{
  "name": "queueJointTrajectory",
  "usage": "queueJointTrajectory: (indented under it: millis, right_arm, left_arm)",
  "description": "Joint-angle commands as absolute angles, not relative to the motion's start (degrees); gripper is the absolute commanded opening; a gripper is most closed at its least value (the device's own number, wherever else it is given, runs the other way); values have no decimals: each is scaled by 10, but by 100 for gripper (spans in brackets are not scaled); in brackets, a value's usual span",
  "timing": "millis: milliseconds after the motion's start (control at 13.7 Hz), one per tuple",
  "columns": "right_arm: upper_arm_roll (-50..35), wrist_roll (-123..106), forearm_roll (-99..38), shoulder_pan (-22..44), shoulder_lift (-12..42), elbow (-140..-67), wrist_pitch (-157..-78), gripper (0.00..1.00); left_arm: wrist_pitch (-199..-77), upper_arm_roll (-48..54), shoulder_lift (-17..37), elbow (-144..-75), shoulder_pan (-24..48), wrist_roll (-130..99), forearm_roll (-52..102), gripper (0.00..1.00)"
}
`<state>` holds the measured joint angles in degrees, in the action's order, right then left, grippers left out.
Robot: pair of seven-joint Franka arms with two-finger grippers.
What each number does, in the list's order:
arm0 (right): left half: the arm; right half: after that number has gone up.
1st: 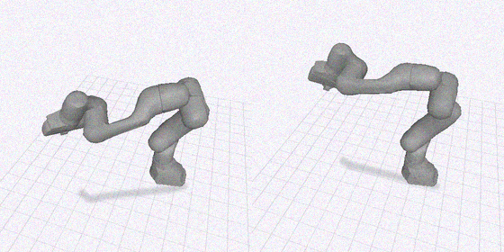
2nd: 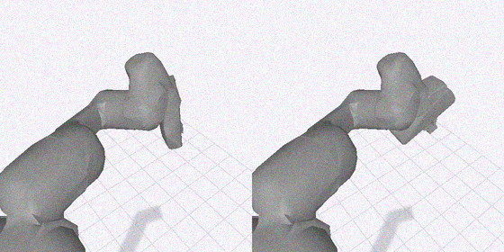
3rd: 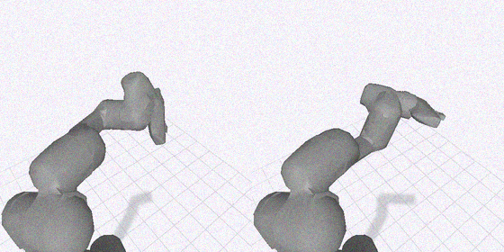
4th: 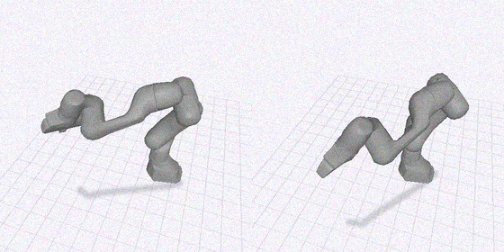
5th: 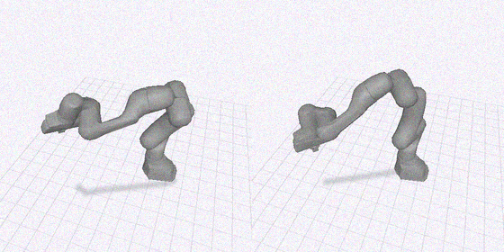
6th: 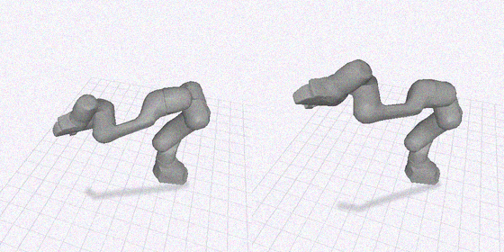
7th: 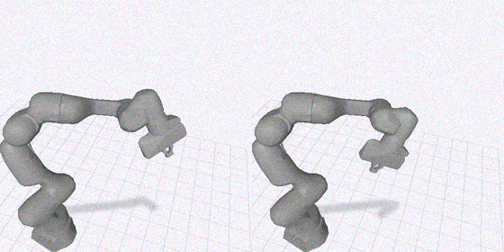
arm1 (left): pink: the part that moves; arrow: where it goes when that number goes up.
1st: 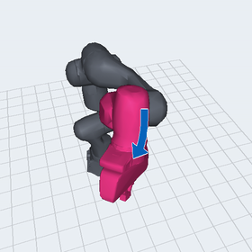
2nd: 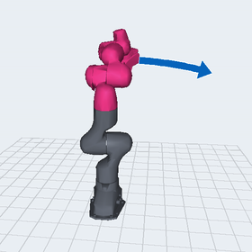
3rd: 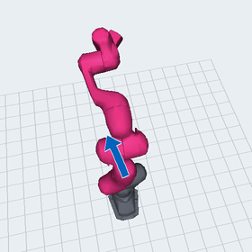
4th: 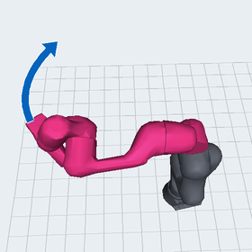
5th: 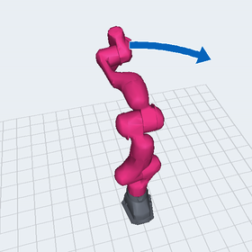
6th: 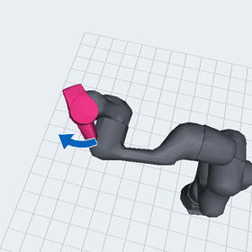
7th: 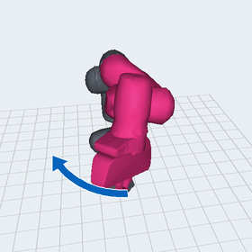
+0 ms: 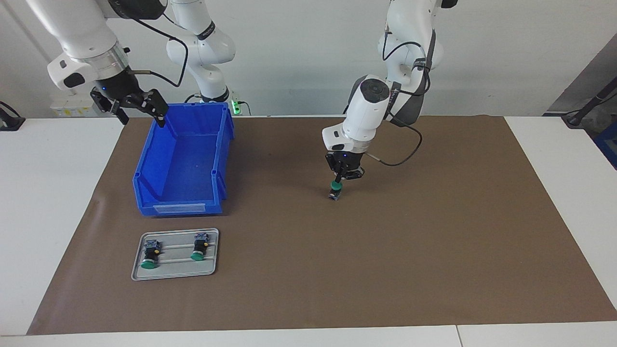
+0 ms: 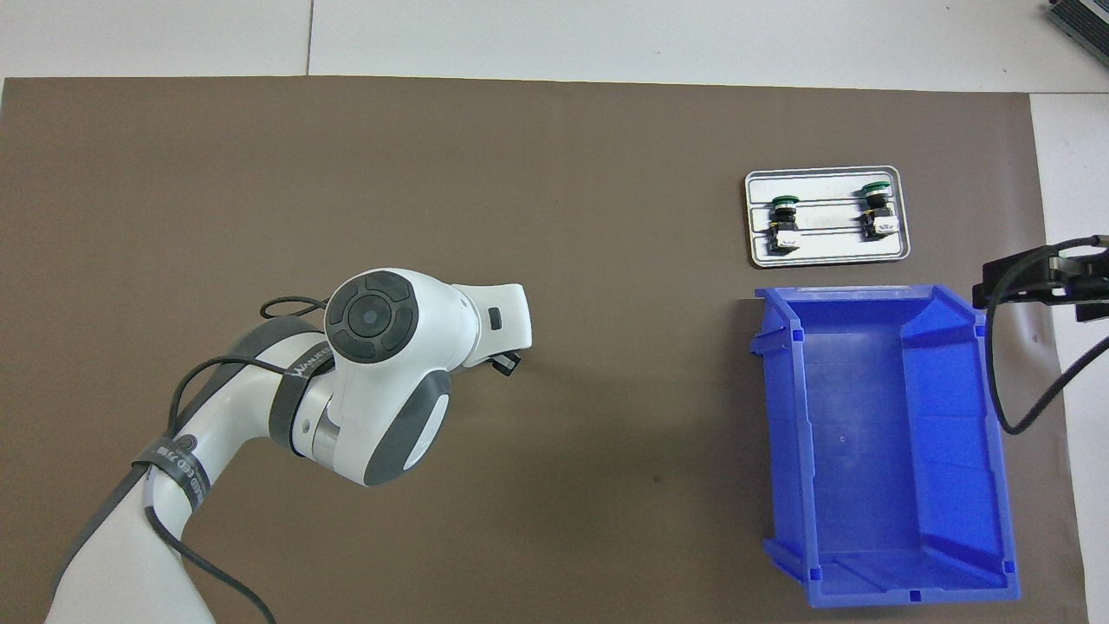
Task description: Place and press button with both arms
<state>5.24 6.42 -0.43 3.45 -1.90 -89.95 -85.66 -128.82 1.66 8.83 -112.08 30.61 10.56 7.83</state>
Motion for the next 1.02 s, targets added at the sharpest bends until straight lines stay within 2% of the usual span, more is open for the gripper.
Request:
queueJointTrajectory:
  millis: [0,73,218,582,728,946]
  right_arm:
    - [51,70,-17,33,-33,-911,-854,100]
    - [51,70,-17,33,-33,-911,-854,100]
    - [50,71,-17,33,-33,-911,-854,100]
    - [48,63,-18,35,-33,-916,-867,100]
    - [47,47,-17,68,-40,-934,-915,100]
    - [46,155,-17,145,-12,-933,-948,100]
  left_arm:
    - [-1239,10,65,-1105,268,98,66,82]
    - [-1230,11,55,-1107,246,100,66,100]
    - [-1169,10,27,-1110,222,99,66,100]
    - [-1035,10,-22,-1111,102,98,66,100]
    - [-1022,10,-46,-1104,62,100,56,100]
    - [-959,10,-27,-1022,29,101,51,100]
